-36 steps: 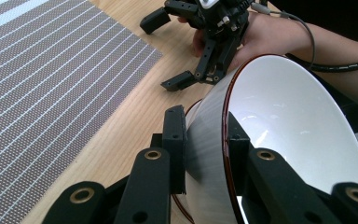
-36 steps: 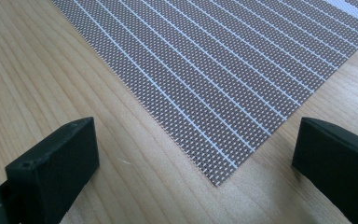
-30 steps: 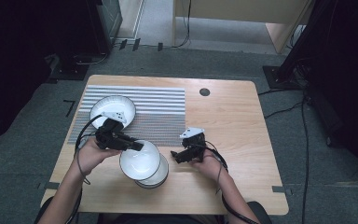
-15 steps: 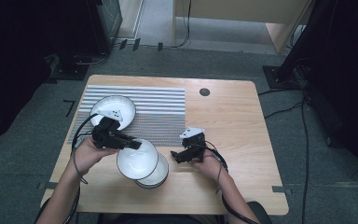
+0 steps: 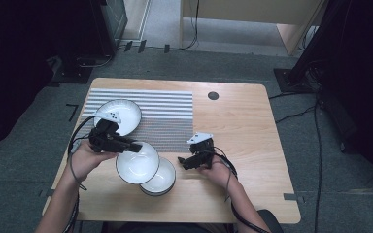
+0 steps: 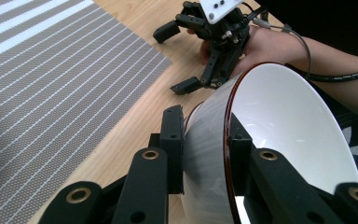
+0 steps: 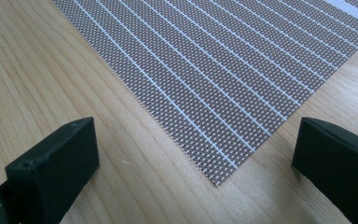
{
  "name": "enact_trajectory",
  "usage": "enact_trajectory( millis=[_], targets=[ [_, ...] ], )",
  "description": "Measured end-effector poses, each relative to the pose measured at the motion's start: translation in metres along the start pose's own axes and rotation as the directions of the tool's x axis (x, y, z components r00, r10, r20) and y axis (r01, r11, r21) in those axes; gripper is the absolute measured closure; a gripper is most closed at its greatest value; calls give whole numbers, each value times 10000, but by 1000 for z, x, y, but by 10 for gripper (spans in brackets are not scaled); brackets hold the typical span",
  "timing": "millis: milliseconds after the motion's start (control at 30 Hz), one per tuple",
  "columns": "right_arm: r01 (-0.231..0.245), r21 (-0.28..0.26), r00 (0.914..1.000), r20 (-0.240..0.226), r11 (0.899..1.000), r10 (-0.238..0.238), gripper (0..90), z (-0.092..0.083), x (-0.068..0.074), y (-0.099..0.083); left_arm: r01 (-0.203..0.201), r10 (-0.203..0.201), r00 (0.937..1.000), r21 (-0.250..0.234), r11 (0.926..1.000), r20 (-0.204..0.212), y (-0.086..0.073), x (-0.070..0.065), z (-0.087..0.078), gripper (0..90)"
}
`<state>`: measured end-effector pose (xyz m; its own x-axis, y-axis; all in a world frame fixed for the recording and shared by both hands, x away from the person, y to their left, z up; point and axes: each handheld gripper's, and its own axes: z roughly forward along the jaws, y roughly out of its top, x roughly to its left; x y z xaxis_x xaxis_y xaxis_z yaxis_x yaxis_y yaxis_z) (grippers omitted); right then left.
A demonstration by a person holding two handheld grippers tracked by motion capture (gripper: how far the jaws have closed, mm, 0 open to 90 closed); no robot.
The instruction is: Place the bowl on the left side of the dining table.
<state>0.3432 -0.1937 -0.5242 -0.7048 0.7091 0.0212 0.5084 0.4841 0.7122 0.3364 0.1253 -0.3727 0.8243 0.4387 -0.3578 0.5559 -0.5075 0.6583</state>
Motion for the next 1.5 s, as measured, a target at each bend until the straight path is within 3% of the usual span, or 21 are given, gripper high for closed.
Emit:
enact_trajectory(
  millis=[567,1033,1167,1500],
  targets=[
    [5,-2,10000,2,10000,-5,0,0,0,0,462,-468,9981,-161,9988,-398,-7,16,-12,756],
    [-8,-1,10000,-5,10000,8,0,0,0,0,989,-997,9940,-202,9949,-440,-15,32,-15,756],
    [2,-5,10000,-6,10000,-2,0,0,0,0,885,-889,9949,-107,9960,-478,-15,32,-14,753],
    [0,-10,10000,-9,10000,0,0,0,0,0,1189,-1197,9919,-208,9927,-427,-21,43,-15,754]
  ],
)
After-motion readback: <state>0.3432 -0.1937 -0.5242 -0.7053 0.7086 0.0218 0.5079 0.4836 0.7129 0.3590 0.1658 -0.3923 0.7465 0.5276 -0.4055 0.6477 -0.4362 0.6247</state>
